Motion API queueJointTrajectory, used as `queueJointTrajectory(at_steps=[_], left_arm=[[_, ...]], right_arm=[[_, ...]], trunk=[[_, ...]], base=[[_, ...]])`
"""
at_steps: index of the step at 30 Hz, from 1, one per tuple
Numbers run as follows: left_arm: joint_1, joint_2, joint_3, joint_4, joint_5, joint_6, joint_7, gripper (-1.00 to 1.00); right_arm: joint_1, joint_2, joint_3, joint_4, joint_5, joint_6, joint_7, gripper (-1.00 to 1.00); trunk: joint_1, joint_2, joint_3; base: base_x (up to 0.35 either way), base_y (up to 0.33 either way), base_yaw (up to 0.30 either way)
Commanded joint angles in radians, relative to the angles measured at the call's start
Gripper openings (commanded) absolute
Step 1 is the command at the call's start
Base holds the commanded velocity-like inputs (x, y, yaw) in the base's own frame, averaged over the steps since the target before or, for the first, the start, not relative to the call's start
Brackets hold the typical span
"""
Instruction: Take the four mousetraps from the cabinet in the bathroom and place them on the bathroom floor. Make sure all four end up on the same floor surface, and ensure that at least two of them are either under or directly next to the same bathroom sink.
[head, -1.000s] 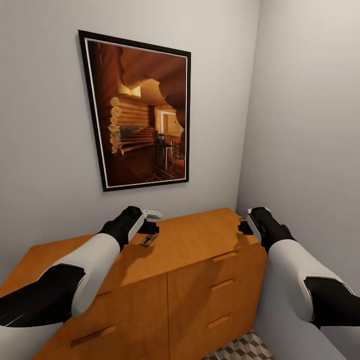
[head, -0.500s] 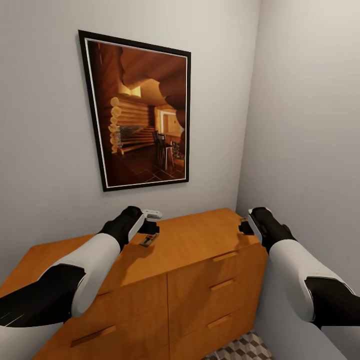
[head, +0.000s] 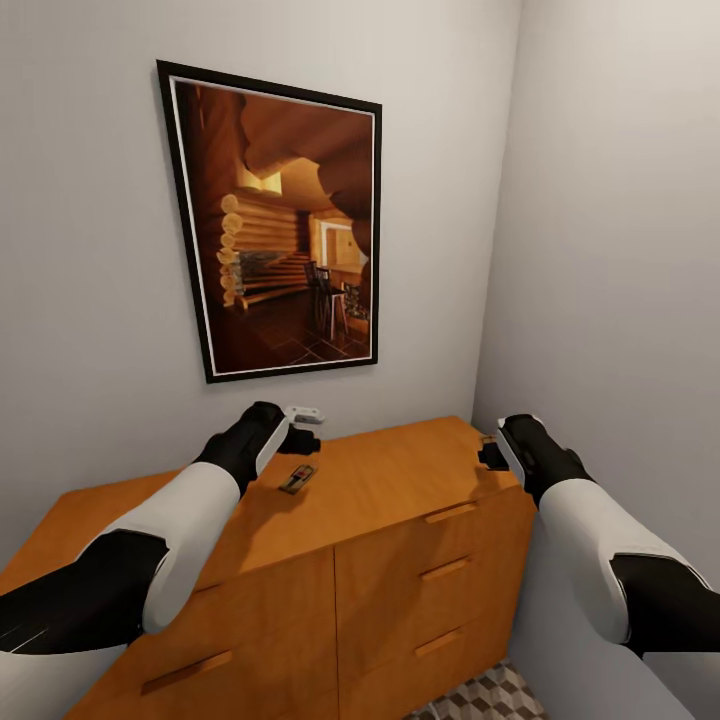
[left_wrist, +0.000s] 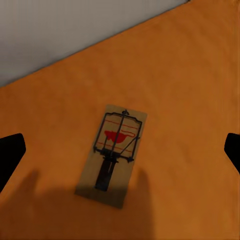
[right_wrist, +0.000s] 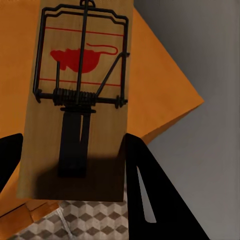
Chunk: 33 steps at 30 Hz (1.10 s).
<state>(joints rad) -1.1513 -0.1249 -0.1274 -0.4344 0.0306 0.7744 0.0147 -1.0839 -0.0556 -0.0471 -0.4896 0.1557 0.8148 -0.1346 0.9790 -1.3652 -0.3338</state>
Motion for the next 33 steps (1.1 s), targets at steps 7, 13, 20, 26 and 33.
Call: queueJointTrajectory(at_steps=[7, 13, 20, 26, 33], left_arm=[[0.0, 0.002, -0.006, -0.005, 0.002, 0.006, 0.002, 1.0], [-0.001, 0.002, -0.006, -0.006, 0.004, 0.006, 0.001, 1.0], [-0.001, 0.002, -0.008, 0.001, 0.007, 0.032, -0.002, 1.0], [-0.001, 0.002, -0.009, -0.003, 0.009, 0.11, -0.005, 1.0], [-0.001, 0.002, -0.008, 0.003, 0.014, 0.134, -0.005, 1.0]], right_arm=[[-0.001, -0.001, -0.005, -0.001, 0.007, 0.003, 0.004, -1.0], [-0.001, -0.001, -0.005, -0.001, 0.007, 0.003, 0.004, -1.0], [-0.001, -0.003, -0.005, -0.001, 0.006, -0.001, 0.004, -1.0], [-0.001, -0.004, -0.005, -0.001, 0.005, -0.003, 0.004, -1.0], [-0.001, -0.002, -0.005, -0.001, 0.005, -0.003, 0.004, -1.0]], trunk=[[0.0, -0.001, -0.001], [0.0, -0.001, -0.001], [0.0, -0.001, -0.001], [0.0, -0.001, -0.001], [0.0, -0.001, -0.001]], base=[[0.108, 0.0, 0.0], [0.081, 0.0, 0.0], [0.012, 0.0, 0.0], [0.001, 0.0, 0.0], [0.0, 0.0, 0.0]])
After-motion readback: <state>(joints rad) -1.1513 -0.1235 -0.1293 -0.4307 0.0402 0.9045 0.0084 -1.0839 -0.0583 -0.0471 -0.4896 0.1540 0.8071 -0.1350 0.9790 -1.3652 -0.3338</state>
